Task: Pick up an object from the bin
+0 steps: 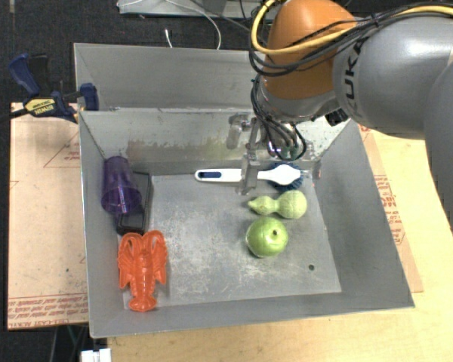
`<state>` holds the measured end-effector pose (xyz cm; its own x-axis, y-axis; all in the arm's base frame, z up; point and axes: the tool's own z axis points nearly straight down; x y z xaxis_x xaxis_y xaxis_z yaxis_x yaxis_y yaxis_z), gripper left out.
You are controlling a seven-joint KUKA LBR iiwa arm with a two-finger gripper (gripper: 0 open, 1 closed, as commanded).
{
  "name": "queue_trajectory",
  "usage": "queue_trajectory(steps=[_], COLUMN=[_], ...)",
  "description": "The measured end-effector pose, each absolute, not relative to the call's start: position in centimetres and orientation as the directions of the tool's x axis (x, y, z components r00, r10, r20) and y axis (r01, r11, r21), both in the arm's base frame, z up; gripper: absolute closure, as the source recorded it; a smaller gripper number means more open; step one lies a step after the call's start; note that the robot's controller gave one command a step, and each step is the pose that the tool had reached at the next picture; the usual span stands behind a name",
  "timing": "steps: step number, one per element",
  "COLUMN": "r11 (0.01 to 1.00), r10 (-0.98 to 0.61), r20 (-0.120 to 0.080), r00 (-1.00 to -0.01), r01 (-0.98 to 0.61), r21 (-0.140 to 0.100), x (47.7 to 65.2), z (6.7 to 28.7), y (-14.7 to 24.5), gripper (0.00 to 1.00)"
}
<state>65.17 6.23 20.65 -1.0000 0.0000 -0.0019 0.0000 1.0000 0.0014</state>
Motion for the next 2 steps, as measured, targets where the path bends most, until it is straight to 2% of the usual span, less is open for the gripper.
queue_trajectory(steps=[1,2], r11=[0.996,0.993], r10=[-0.09,-0.115], r20=[-0.006,-0.014], r00=[-0.996,-0.993], r01=[-0.09,-0.115], r21=[0.001,0.004], x=[65.2,64.0], z=[6.8,14.7], y=[-3.4,-3.6], gripper=[0.0,0.0])
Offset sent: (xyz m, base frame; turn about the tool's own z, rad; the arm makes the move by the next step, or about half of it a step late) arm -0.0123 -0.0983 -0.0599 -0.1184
